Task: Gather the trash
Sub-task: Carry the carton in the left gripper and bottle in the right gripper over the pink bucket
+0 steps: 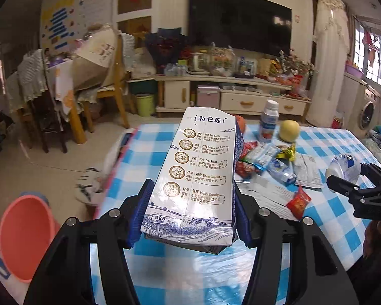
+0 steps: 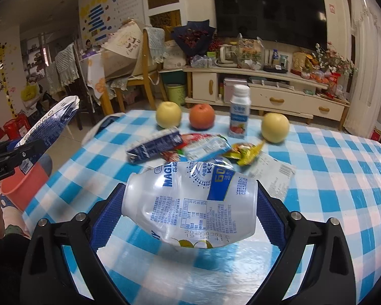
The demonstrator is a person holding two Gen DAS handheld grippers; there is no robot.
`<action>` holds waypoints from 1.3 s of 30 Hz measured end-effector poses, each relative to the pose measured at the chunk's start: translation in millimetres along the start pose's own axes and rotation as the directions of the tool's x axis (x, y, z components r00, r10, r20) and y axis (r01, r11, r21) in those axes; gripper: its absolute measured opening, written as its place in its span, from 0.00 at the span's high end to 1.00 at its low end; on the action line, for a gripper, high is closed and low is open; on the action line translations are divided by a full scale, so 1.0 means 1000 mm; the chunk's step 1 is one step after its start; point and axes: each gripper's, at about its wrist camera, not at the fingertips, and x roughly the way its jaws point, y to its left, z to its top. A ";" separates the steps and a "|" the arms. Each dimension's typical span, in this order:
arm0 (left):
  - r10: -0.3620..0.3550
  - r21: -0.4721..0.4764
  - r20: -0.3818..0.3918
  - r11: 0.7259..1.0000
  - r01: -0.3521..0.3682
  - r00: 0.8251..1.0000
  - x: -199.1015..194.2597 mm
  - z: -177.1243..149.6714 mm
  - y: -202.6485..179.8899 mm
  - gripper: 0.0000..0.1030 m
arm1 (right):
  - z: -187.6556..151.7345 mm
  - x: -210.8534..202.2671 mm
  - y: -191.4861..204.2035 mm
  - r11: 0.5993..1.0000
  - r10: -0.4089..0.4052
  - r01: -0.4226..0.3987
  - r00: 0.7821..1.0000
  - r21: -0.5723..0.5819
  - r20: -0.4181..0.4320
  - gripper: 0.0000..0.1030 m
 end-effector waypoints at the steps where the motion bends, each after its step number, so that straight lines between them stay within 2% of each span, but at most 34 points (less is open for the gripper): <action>1: 0.017 -0.009 0.009 1.000 -0.017 1.000 -0.008 0.001 0.009 0.43 | 0.005 -0.001 0.009 1.000 0.012 -0.012 1.000 -0.014 0.005 0.08; 9: 0.144 -0.103 0.034 0.985 -0.140 0.989 -0.053 -0.002 0.078 0.43 | 0.039 0.002 0.083 0.989 0.110 -0.108 0.994 -0.105 0.013 0.08; 15: 0.251 -0.178 0.012 0.953 -0.245 0.968 -0.079 -0.015 0.138 0.43 | 0.066 0.010 0.160 0.955 0.217 -0.207 0.976 -0.212 0.027 0.08; 20: 0.324 -0.233 -0.014 0.919 -0.318 0.946 -0.098 -0.028 0.189 0.43 | 0.082 0.025 0.229 0.908 0.320 -0.304 0.947 -0.289 0.008 0.08; 28: 0.403 -0.297 -0.043 0.869 -0.397 0.914 -0.115 -0.041 0.264 0.43 | 0.110 0.054 0.344 0.822 0.463 -0.449 0.885 -0.351 -0.049 0.08; 34: 0.421 -0.335 -0.073 0.843 -0.420 0.904 -0.111 -0.050 0.301 0.43 | 0.125 0.077 0.412 0.768 0.532 -0.523 0.842 -0.370 -0.085 0.08; 39: 0.412 -0.350 -0.100 0.838 -0.419 0.906 -0.094 -0.059 0.318 0.43 | 0.127 0.092 0.444 0.753 0.551 -0.549 0.827 -0.362 -0.109 0.08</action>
